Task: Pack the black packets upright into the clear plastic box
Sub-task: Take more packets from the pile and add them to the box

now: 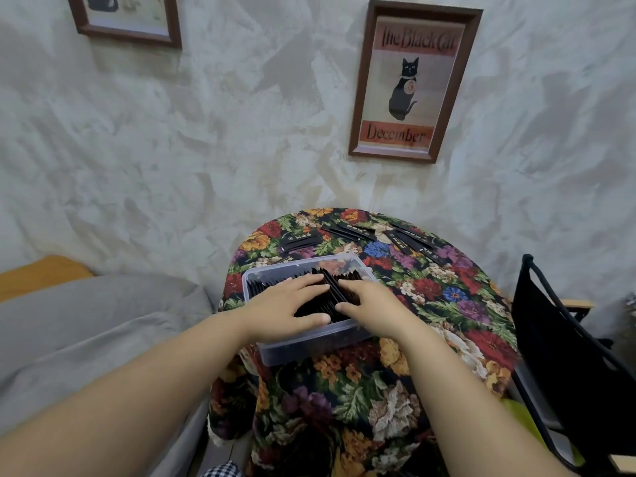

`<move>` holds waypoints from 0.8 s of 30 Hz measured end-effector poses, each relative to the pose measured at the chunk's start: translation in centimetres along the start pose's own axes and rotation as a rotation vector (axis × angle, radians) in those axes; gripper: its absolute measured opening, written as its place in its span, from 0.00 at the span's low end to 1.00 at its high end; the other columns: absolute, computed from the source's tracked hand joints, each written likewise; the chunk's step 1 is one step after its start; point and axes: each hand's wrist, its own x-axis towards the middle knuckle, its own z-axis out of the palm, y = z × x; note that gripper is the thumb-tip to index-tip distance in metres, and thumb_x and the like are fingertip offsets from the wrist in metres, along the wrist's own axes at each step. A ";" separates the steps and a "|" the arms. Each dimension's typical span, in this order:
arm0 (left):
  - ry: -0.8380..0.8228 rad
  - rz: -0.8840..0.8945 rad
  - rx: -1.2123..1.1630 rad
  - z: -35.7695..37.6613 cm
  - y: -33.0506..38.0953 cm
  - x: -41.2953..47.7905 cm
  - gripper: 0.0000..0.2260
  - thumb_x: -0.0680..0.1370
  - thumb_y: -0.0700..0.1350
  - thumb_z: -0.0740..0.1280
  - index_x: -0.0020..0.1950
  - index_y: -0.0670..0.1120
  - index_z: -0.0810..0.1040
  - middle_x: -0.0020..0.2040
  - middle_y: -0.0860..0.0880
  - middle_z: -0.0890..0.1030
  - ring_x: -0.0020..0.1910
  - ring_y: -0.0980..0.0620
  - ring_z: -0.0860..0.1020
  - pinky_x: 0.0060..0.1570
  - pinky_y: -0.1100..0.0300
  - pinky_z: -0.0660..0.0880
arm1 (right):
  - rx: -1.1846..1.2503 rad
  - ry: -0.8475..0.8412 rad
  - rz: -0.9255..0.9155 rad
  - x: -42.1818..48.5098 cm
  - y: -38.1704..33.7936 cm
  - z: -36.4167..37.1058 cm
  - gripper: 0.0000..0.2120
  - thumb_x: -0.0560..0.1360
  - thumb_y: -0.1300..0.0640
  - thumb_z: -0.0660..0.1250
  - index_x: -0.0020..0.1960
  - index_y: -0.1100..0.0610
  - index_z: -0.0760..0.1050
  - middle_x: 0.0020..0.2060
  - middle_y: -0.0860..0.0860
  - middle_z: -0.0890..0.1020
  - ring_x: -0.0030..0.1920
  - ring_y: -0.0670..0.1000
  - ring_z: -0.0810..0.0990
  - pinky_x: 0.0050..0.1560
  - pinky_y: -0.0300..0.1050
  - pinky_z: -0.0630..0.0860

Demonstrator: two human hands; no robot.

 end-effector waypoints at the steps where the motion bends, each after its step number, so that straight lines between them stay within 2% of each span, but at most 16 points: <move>1: 0.014 -0.022 -0.045 -0.3 0.1 0.2 0.27 0.80 0.60 0.54 0.77 0.53 0.55 0.78 0.56 0.50 0.76 0.58 0.48 0.72 0.60 0.45 | 0.002 -0.001 0.005 0.0 0.1 0.0 0.26 0.79 0.53 0.63 0.75 0.54 0.62 0.72 0.49 0.68 0.71 0.50 0.66 0.67 0.43 0.64; 5: 0.047 -0.111 0.052 -1.2 -0.2 1.4 0.24 0.82 0.55 0.49 0.78 0.49 0.52 0.78 0.52 0.49 0.76 0.54 0.47 0.73 0.58 0.42 | 0.008 0.014 0.023 -0.1 0.3 -0.4 0.25 0.79 0.54 0.63 0.74 0.55 0.64 0.72 0.51 0.67 0.73 0.51 0.63 0.68 0.42 0.62; 10: -0.120 -0.120 0.212 -0.4 -0.7 1.7 0.27 0.82 0.57 0.47 0.78 0.48 0.45 0.78 0.49 0.42 0.77 0.52 0.41 0.73 0.56 0.39 | -0.001 0.007 0.044 0.3 0.2 -0.5 0.24 0.78 0.53 0.65 0.73 0.55 0.67 0.65 0.53 0.75 0.63 0.52 0.74 0.55 0.38 0.68; 15: -0.050 -0.070 0.315 -0.5 -0.7 2.1 0.33 0.75 0.65 0.37 0.77 0.51 0.41 0.77 0.52 0.39 0.76 0.53 0.37 0.71 0.55 0.33 | 0.008 -0.008 0.075 1.1 0.3 -1.1 0.24 0.78 0.48 0.64 0.71 0.56 0.68 0.64 0.52 0.76 0.63 0.51 0.74 0.60 0.41 0.69; 18: -0.058 -0.018 0.307 -0.2 -0.3 2.7 0.27 0.82 0.58 0.43 0.78 0.50 0.42 0.77 0.52 0.39 0.76 0.54 0.37 0.73 0.54 0.34 | -0.018 0.005 0.075 1.5 0.3 -1.1 0.24 0.76 0.48 0.67 0.69 0.56 0.72 0.63 0.52 0.78 0.61 0.50 0.76 0.57 0.39 0.69; 21: -0.148 -0.025 0.270 -0.1 -0.3 3.0 0.26 0.82 0.57 0.43 0.78 0.50 0.43 0.78 0.52 0.40 0.76 0.54 0.38 0.74 0.54 0.37 | -0.018 0.013 0.077 1.6 0.4 -1.3 0.23 0.76 0.47 0.67 0.68 0.56 0.73 0.64 0.51 0.77 0.62 0.50 0.75 0.58 0.40 0.69; 24: -0.118 -0.019 0.250 -0.2 -0.5 3.1 0.26 0.82 0.57 0.43 0.78 0.51 0.42 0.77 0.52 0.39 0.76 0.55 0.38 0.73 0.55 0.36 | -0.010 -0.016 0.078 1.7 0.8 -1.8 0.20 0.77 0.51 0.67 0.67 0.56 0.73 0.64 0.51 0.78 0.62 0.50 0.76 0.61 0.42 0.71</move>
